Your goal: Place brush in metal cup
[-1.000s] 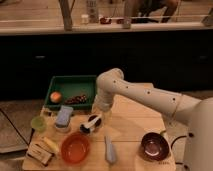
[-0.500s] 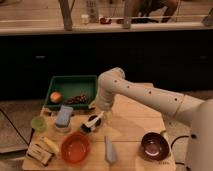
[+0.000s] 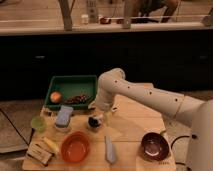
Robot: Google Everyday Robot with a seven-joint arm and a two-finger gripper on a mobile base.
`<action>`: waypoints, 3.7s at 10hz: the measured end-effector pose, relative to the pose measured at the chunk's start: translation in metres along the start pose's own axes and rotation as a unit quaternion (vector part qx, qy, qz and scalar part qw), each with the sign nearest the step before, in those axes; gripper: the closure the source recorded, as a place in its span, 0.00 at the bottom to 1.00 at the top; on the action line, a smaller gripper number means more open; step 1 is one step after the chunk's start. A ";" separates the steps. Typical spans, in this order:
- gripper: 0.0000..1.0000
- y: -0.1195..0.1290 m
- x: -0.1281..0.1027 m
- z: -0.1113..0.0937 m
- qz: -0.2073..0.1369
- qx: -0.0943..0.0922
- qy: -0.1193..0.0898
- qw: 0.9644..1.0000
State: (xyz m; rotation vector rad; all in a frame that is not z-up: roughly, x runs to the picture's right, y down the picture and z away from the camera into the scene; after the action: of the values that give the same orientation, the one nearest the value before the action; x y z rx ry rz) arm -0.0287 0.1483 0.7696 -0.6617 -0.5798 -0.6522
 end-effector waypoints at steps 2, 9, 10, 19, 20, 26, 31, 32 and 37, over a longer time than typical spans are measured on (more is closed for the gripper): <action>0.20 0.000 -0.001 0.000 -0.003 0.003 -0.001 1.000; 0.20 0.005 -0.004 -0.001 -0.016 0.014 -0.003 1.000; 0.20 0.007 -0.005 -0.001 -0.018 0.015 -0.003 1.000; 0.20 0.007 -0.005 -0.002 -0.019 0.016 -0.003 1.000; 0.20 0.007 -0.005 -0.002 -0.019 0.016 -0.003 1.000; 0.20 0.007 -0.005 -0.002 -0.019 0.016 -0.003 1.000; 0.20 0.008 -0.005 -0.001 -0.019 0.016 -0.004 1.000; 0.20 0.008 -0.005 -0.001 -0.019 0.016 -0.004 1.000; 0.20 0.008 -0.005 -0.001 -0.019 0.016 -0.004 1.000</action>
State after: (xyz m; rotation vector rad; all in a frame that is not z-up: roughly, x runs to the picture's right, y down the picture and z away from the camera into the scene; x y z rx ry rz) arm -0.0262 0.1538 0.7630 -0.6256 -0.6097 -0.6742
